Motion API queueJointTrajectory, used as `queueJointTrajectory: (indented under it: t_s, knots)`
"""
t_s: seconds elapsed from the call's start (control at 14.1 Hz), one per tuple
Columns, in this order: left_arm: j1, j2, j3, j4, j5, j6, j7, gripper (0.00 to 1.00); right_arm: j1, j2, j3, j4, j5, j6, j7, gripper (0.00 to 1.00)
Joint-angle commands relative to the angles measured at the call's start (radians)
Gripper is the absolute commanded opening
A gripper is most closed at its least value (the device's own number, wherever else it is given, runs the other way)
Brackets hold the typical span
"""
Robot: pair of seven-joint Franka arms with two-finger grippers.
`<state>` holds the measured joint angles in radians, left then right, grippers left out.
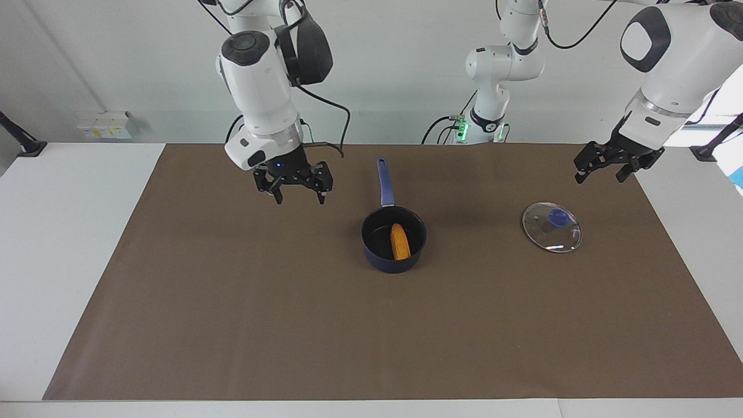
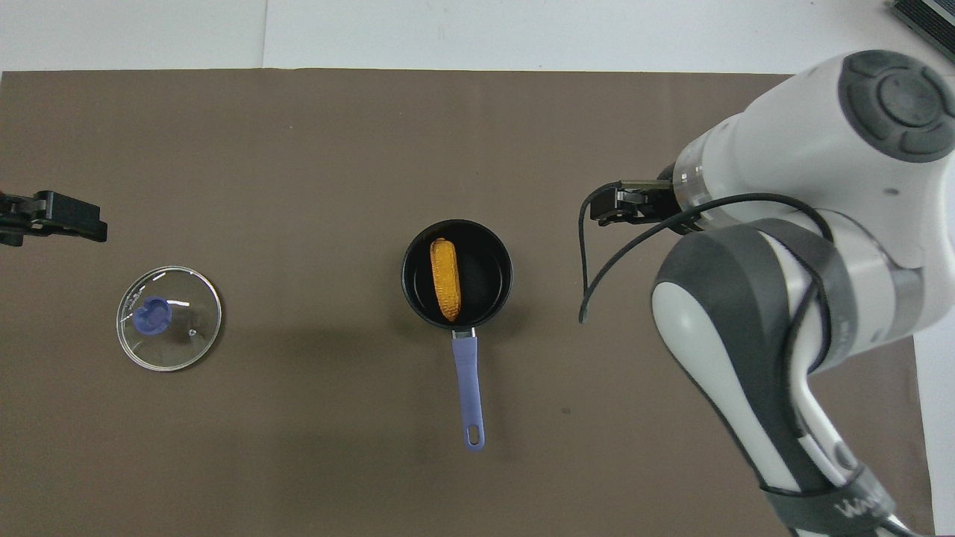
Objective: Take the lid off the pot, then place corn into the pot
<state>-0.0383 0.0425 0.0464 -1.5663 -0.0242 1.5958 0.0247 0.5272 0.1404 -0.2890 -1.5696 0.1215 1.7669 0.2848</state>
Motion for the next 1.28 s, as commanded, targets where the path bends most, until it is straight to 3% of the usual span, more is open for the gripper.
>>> queueJointTrajectory:
  t_s: [0.0,0.28,0.57,0.85,1.2]
  knots:
    - [-0.003,0.01,0.009,0.083,0.007,-0.109,0.014,1.0,-0.055,-0.074,0.007,-0.027,-0.014,-0.093,-0.103,1.0]
    - [-0.008,-0.036,0.003,0.043,0.009,-0.109,0.015,1.0,-0.182,-0.123,0.007,-0.072,-0.017,-0.222,-0.254,1.0]
    - [-0.009,-0.039,0.003,0.037,0.018,-0.114,0.018,1.0,-0.286,-0.157,0.004,-0.13,-0.02,-0.224,-0.34,1.0]
    - [-0.009,-0.041,0.003,0.058,0.043,-0.135,0.066,1.0,-0.348,-0.196,0.005,-0.193,-0.106,-0.195,-0.372,1.0]
    - [-0.012,-0.046,-0.01,0.075,0.035,-0.148,0.069,1.0,-0.34,-0.165,0.01,-0.051,-0.14,-0.19,-0.362,1.0]
